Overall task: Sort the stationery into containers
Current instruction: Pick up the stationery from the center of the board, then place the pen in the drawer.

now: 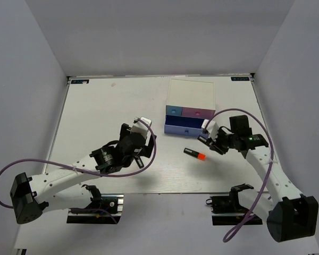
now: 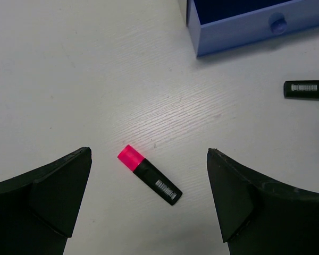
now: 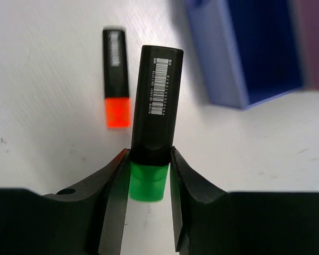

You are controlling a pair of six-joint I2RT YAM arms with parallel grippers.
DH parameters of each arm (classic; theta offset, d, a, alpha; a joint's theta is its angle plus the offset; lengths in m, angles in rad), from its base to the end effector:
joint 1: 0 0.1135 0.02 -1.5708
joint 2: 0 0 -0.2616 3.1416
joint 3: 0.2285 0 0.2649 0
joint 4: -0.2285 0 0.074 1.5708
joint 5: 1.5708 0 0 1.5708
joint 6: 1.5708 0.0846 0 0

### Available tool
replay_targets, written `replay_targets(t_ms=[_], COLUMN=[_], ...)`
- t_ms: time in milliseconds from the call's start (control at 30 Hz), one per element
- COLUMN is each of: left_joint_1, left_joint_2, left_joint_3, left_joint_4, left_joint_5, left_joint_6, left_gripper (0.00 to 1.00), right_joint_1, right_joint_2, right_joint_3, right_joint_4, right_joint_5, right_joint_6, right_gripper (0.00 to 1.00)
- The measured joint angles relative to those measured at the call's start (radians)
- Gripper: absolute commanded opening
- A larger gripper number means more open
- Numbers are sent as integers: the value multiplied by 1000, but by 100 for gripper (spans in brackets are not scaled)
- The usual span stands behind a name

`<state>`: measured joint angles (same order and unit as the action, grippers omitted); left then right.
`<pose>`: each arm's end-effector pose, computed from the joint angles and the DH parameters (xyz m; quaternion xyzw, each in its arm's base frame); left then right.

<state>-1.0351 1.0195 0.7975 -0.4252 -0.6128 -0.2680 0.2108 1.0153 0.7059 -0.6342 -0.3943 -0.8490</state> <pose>0.1756 -0.2006 0.2517 0.1948 0.8418 -0.0429 0.5015 0.2233 0.0810 0.1912 -0.5236 0.7743 0.0820 0.3457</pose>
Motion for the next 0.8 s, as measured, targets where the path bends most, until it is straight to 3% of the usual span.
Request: replay_targets(t_ms=[200,400,600,800], left_joint_1=[0,0,0,0], left_joint_2=[31,40,54,54], left_joint_3=[0,0,0,0], left_joint_4=[-23,-25,-39,-42], left_joint_5=[-13,-21,-27,-27], left_joint_6=[-7,-8,-8,-7], left_gripper=[100,100,100,100], right_joint_1=[35,100,143,151], right_joint_2=[-10,180,347,383], right_joint_3=[174,320,354,352], right_joint_4=[14,100,177,261], right_joint_5=[-32,11,105,166], right_joint_6=[-28,-31,-52,-53], right_gripper=[21,21,23,30])
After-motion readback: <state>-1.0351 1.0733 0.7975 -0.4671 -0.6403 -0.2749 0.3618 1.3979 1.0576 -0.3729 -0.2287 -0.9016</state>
